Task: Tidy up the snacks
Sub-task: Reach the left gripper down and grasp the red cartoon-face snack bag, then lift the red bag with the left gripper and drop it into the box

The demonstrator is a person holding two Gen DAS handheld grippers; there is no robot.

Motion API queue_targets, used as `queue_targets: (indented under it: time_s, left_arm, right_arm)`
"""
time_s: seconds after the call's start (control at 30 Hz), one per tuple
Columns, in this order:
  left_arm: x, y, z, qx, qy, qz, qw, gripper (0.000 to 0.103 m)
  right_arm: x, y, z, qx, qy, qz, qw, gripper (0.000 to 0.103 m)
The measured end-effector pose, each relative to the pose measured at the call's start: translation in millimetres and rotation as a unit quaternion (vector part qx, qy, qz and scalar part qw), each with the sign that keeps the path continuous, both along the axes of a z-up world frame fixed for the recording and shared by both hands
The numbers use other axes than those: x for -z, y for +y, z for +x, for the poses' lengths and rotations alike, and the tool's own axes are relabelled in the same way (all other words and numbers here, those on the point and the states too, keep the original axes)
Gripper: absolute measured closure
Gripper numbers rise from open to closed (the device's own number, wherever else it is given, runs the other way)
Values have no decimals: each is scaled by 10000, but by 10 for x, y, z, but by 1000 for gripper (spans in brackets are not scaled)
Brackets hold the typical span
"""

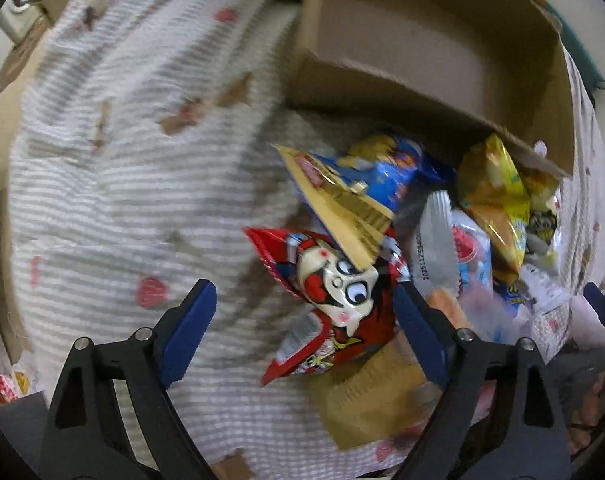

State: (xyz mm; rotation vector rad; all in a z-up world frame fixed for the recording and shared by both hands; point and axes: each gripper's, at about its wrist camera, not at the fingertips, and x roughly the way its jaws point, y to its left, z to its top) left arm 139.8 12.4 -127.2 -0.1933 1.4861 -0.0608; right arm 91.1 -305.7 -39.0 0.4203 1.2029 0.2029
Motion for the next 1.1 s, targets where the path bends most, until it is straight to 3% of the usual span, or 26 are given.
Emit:
queue_targets:
  time_s: [0.1, 0.23, 0.37, 0.57, 0.67, 0.73, 0.83, 0.97, 1.1]
  left_arm:
    - [102, -156, 19, 153, 55, -46, 9999, 20]
    - [197, -336, 88, 388, 54, -161, 9991, 50]
    - [106, -396, 92, 346, -11, -138, 9993, 62]
    - [-218, -344, -91, 397, -175, -149, 9989, 66]
    - [-432, -232, -182, 333, -241, -192, 9990, 66]
    - [-668, -208, -258, 326, -368, -171, 9986, 66]
    - [-962, -62, -386, 265, -666, -107, 9974, 66]
    - [-1094, 104, -484, 57, -854, -116, 9963, 66]
    - [-1047, 90, -526, -97, -765, -245, 9967, 66]
  right_arm:
    - [6, -6, 13, 8, -4, -5, 10000, 0]
    - [32, -51, 36, 86, 14, 34, 10000, 0]
    - [77, -163, 59, 294, 104, 164, 9994, 0]
    - [234, -349, 76, 676, 467, 314, 9961, 0]
    - [349, -423, 100, 800, 714, 631, 9922, 2]
    - [368, -457, 101, 907, 770, 603, 9911, 16]
    - [426, -470, 115, 927, 921, 826, 9880, 24]
    - [387, -252, 185, 417, 844, 836, 9920, 25]
    - [437, -46, 288, 111, 867, 802, 9929, 50]
